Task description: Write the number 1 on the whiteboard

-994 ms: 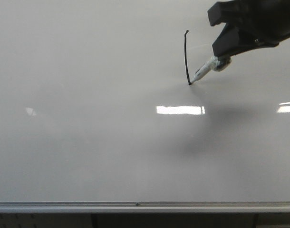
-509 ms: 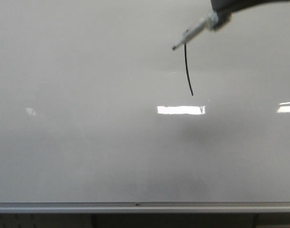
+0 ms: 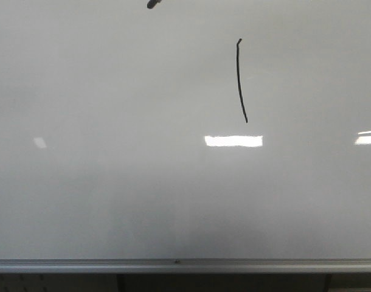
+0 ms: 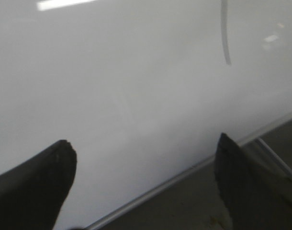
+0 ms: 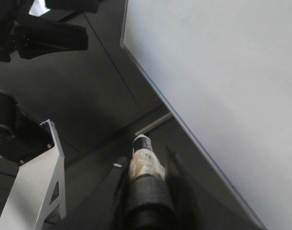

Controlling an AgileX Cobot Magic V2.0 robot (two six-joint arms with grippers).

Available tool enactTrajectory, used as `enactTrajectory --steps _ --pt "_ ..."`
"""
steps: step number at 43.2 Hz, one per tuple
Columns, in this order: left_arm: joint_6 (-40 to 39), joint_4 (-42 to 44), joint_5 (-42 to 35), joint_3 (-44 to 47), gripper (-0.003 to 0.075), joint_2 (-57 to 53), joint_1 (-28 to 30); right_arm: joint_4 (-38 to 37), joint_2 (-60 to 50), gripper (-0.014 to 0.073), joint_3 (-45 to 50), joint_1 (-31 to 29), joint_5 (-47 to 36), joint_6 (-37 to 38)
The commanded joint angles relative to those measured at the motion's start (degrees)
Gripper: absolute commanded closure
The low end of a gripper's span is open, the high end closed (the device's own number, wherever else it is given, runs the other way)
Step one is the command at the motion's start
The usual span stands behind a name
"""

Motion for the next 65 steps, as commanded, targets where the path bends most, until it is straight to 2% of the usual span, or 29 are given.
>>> enactTrajectory --steps 1,8,16,23,31,37,54,59,62,65 --pt "6.2 -5.5 1.8 -4.6 0.0083 2.7 -6.4 2.7 -0.9 0.0702 -1.9 -0.2 2.0 -0.1" --pt "7.0 -6.3 6.3 -9.0 0.0083 8.2 -17.5 2.7 -0.9 0.0702 -1.9 -0.2 5.3 -0.6" --pt "7.2 -6.3 7.1 -13.3 0.0083 14.5 -26.1 3.8 -0.9 0.0702 -1.9 -0.2 8.6 -1.1" --pt "8.3 -6.3 7.1 -16.5 0.0083 19.4 -29.6 6.3 -0.9 0.0702 -1.9 -0.1 10.4 -2.3" --pt "8.3 -6.3 6.9 -20.0 0.0090 23.1 -30.1 6.3 -1.0 0.0702 -1.9 -0.1 11.5 -2.4" --pt "8.3 -6.3 7.0 -21.1 0.0201 24.3 -30.1 6.3 -1.0 0.0702 -1.9 -0.1 11.6 -2.5" --pt "9.9 -6.3 6.6 -21.2 0.0722 24.3 -30.1 6.3 -1.0 0.0702 -1.9 -0.1 11.7 -2.5" --pt "10.0 -6.1 5.9 -21.2 0.0741 24.3 -30.1 6.3 -1.0 0.0694 -1.9 -0.1 11.5 -2.5" --pt "10.0 -6.0 5.7 -21.2 0.0741 24.3 -30.1 6.5 -1.1 0.0643 -1.9 -0.1 10.6 -2.5" --pt "10.0 -5.2 5.7 -21.2 0.0741 24.3 -30.1 6.7 -1.2 0.0549 -1.9 -0.1 9.1 -2.5"
